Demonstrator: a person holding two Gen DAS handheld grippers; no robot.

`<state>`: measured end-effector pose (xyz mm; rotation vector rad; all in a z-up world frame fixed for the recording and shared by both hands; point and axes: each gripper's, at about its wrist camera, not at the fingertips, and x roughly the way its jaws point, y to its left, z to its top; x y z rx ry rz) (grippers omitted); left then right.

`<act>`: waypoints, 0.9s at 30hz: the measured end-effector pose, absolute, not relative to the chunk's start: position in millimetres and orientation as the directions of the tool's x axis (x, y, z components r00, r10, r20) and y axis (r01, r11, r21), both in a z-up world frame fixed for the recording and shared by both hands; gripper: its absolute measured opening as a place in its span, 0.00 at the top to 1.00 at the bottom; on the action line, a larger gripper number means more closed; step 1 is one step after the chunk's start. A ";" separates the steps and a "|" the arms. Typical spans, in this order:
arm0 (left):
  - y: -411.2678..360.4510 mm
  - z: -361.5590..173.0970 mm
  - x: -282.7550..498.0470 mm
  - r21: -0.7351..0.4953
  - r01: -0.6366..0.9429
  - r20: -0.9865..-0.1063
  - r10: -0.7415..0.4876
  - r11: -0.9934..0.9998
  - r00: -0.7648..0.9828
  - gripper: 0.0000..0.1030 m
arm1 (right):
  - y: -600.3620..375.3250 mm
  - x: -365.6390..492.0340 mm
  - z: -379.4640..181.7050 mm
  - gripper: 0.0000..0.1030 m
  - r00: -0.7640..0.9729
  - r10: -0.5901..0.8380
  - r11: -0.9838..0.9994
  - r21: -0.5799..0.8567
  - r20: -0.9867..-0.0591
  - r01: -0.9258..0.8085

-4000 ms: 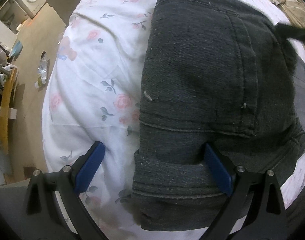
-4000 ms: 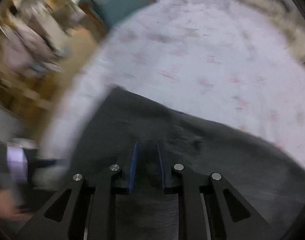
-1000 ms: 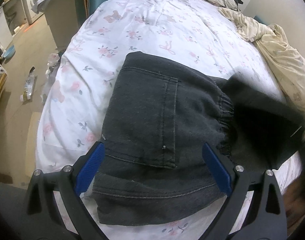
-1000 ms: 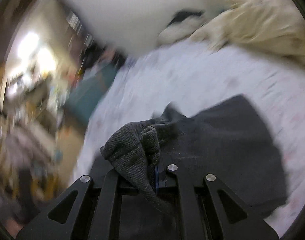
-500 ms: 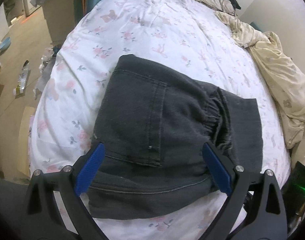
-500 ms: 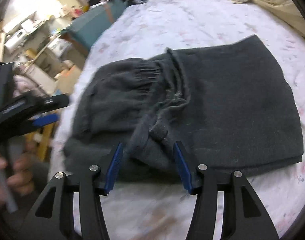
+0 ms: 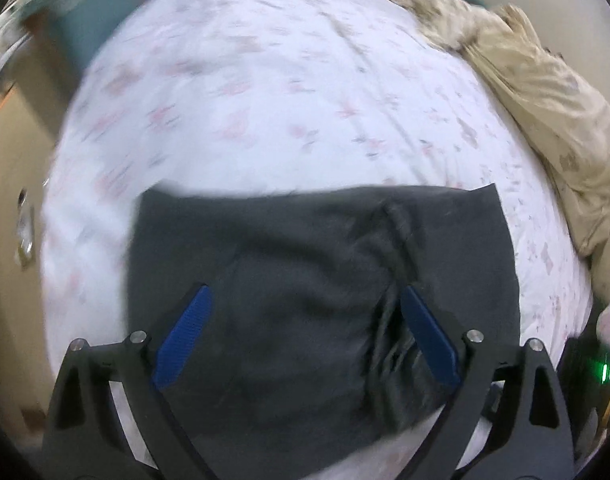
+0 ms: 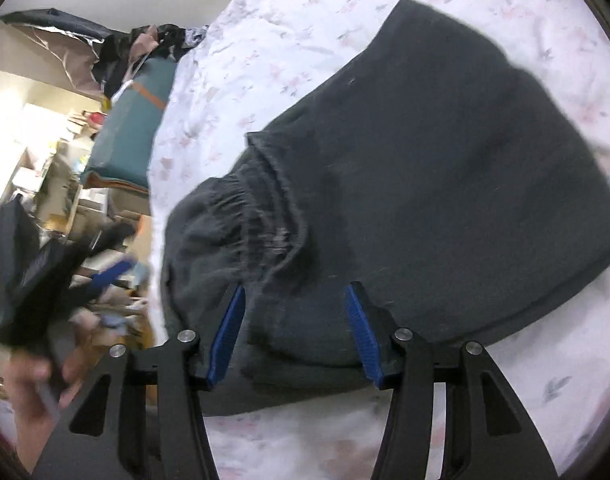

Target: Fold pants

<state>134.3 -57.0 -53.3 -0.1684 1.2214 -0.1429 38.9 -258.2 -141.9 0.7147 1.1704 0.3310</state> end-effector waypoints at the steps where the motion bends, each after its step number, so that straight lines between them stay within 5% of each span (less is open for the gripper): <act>1: -67.9 -58.6 149.3 -0.205 0.034 -0.925 -0.205 0.978 0.321 0.16 | -253.7 40.3 -141.2 0.48 0.367 0.588 0.742 0.661 -0.721 0.109; 6: -118.3 -102.0 206.4 -0.196 0.080 -0.955 -0.209 0.977 0.212 0.39 | -238.9 43.5 -147.6 0.52 0.306 0.620 0.741 0.667 -0.722 0.073; 8: -134.9 -119.6 213.9 -0.142 0.122 -0.973 -0.161 0.982 0.163 0.52 | -231.8 46.0 -152.2 0.69 0.275 0.619 0.756 0.653 -0.736 0.046; 9: -142.3 -127.2 214.4 -0.106 0.162 -0.981 -0.130 0.981 0.146 0.63 | -227.8 47.5 -155.6 0.70 0.252 0.628 0.756 0.654 -0.736 0.028; 10: -149.1 -131.9 213.5 -0.063 0.212 -0.985 -0.095 0.975 0.145 0.84 | -223.8 48.4 -158.8 0.71 0.229 0.631 0.759 0.651 -0.741 0.011; 11: -153.1 -134.4 212.5 -0.055 0.244 -0.987 -0.090 0.968 0.132 0.89 | -222.6 48.1 -160.4 0.72 0.224 0.626 0.767 0.642 -0.747 0.002; 17: -149.8 -112.8 213.0 -0.110 0.272 -0.980 -0.150 0.956 0.134 0.90 | -209.7 45.1 -161.4 0.81 0.188 0.610 0.788 0.614 -0.769 -0.046; 22: -140.0 -119.5 212.0 -0.070 0.268 -0.990 -0.101 0.961 0.102 0.64 | -210.9 45.4 -165.9 0.78 0.182 0.621 0.776 0.630 -0.763 -0.007; 27: -140.3 -122.2 209.2 -0.074 0.311 -0.994 -0.097 0.948 0.058 0.58 | -220.3 46.2 -164.2 0.65 0.204 0.660 0.737 0.676 -0.723 0.013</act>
